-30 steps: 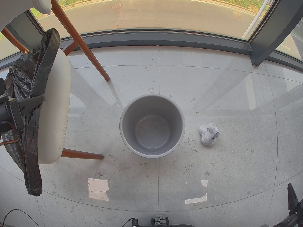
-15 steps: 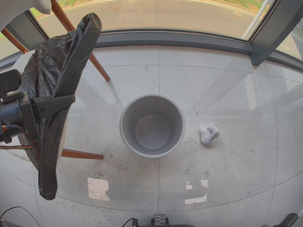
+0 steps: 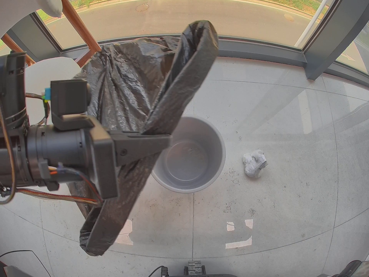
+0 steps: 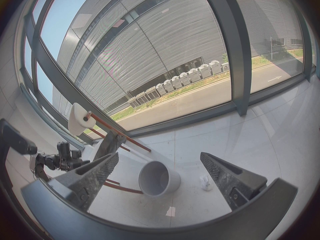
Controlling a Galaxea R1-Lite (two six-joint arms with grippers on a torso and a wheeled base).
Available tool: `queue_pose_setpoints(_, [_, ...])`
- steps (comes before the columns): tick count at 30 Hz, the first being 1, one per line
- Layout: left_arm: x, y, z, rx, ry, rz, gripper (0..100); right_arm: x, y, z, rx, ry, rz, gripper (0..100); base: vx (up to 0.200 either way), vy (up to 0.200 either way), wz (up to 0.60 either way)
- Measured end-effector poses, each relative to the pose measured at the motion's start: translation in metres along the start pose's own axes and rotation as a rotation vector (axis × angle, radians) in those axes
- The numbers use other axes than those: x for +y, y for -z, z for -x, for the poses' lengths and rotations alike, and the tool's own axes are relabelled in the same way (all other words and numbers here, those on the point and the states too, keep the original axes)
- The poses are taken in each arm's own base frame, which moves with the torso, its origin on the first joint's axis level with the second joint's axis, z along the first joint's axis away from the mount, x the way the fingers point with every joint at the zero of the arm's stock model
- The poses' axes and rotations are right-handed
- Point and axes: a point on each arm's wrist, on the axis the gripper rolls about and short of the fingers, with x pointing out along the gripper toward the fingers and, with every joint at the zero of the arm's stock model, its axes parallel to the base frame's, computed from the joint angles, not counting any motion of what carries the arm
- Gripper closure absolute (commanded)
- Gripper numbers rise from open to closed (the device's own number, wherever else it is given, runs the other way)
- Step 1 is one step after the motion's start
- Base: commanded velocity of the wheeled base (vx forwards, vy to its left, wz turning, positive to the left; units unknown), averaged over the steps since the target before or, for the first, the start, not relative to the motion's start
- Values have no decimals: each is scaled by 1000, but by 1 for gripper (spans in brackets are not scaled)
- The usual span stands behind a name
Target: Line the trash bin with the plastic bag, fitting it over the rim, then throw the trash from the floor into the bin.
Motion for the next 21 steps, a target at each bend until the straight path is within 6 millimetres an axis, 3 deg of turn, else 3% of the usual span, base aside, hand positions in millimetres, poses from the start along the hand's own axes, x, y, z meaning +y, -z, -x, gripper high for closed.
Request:
queue_pose_setpoints(10, [-9, 18, -26, 90, -10, 54, 100, -1, -25, -42, 16, 6, 0, 0, 0, 0, 0])
queue_pose_setpoints(21, [17, 37, -39, 168, -110, -53, 100, -6, -21, -67, 74, 19, -2, 0, 0, 0, 0])
